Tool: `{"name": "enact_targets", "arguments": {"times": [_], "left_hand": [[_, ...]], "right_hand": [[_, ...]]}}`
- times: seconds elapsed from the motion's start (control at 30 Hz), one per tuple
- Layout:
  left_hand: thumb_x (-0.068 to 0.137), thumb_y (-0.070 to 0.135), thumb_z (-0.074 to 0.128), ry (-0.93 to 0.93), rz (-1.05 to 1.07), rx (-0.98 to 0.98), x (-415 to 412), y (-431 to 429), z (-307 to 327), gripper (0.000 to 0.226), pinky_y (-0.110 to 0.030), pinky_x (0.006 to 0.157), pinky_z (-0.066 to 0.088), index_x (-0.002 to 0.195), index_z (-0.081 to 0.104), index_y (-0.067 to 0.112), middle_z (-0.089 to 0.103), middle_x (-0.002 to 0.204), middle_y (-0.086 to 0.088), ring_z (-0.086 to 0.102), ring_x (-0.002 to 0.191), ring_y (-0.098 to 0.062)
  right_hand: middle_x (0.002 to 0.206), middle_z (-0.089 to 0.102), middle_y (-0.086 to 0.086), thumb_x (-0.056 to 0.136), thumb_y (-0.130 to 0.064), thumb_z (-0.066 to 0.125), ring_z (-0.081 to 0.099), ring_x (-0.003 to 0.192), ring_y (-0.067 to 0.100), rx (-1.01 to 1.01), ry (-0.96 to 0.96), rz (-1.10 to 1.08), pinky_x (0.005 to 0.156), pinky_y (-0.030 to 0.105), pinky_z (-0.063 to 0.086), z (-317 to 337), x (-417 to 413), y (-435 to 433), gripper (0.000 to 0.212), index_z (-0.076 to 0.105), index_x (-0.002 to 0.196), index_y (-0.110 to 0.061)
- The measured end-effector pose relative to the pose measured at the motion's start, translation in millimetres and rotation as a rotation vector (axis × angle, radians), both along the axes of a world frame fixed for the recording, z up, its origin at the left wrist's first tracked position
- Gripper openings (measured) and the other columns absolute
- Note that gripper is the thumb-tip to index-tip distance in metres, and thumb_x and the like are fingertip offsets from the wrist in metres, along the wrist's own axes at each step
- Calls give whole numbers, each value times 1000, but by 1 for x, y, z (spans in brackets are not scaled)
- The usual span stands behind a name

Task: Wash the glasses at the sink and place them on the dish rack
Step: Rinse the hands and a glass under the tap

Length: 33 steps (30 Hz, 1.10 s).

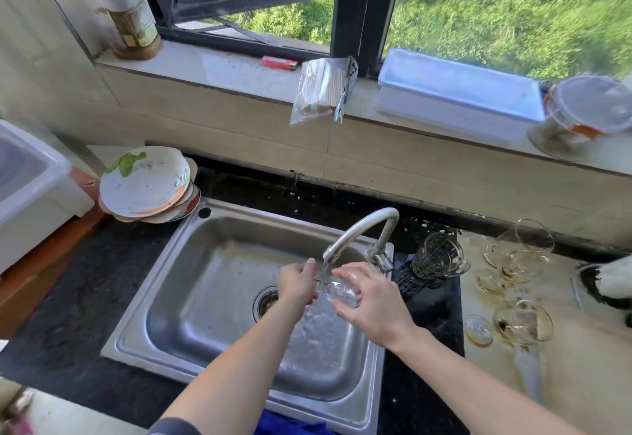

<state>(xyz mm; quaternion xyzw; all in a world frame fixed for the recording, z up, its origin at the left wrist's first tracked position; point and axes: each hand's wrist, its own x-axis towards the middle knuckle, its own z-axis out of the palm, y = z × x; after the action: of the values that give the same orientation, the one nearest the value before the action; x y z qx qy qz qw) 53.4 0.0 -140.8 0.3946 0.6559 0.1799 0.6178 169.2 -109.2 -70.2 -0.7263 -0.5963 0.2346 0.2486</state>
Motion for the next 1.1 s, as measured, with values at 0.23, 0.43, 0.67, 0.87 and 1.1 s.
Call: {"name": "enact_targets", "arguments": {"times": [0.23, 0.43, 0.67, 0.87, 1.1], "left_hand": [[96, 10, 45, -335, -121, -228, 15, -17, 13, 15, -23, 42, 33, 102, 58, 14, 55, 71, -7, 44, 42, -12], [94, 35, 44, -524, 14, -438, 16, -6, 21, 25, -18, 34, 20, 81, 49, 13, 41, 63, -1, 33, 43, -10], [76, -1, 53, -985, 227, -515, 3, -12, 37, 33, -14, 36, 31, 109, 55, 0, 66, 80, -11, 43, 45, -8], [97, 4, 43, -460, 55, -289, 16, -7, 40, 15, -17, 29, 18, 94, 58, 8, 61, 63, -3, 29, 35, -6], [97, 30, 40, 109, -317, 21, 6, -1, 23, 23, -18, 40, 23, 92, 53, 12, 48, 68, -4, 35, 46, -14]], "right_hand": [[110, 56, -18, 78, -40, 75, 60, 91, 2, -62, 187, -175, 83, 22, 50, 7, 14, 7, 42, 58, 116, -34], [97, 68, 6, 89, -37, 65, 63, 51, 17, -218, 676, -644, 46, 28, 42, 0, 30, 10, 24, 58, 105, -21], [104, 63, 15, 91, -44, 60, 60, 53, 20, -462, 1271, -931, 37, 24, 43, -28, 27, 8, 42, 57, 110, -7], [101, 56, 20, 92, -41, 60, 63, 53, 26, -504, 1415, -993, 43, 26, 50, -48, 10, 5, 39, 52, 105, -5], [114, 56, 17, 92, -22, 63, 61, 75, 28, -299, 1189, -871, 50, 29, 51, -30, 11, 12, 18, 57, 107, -15]]}}
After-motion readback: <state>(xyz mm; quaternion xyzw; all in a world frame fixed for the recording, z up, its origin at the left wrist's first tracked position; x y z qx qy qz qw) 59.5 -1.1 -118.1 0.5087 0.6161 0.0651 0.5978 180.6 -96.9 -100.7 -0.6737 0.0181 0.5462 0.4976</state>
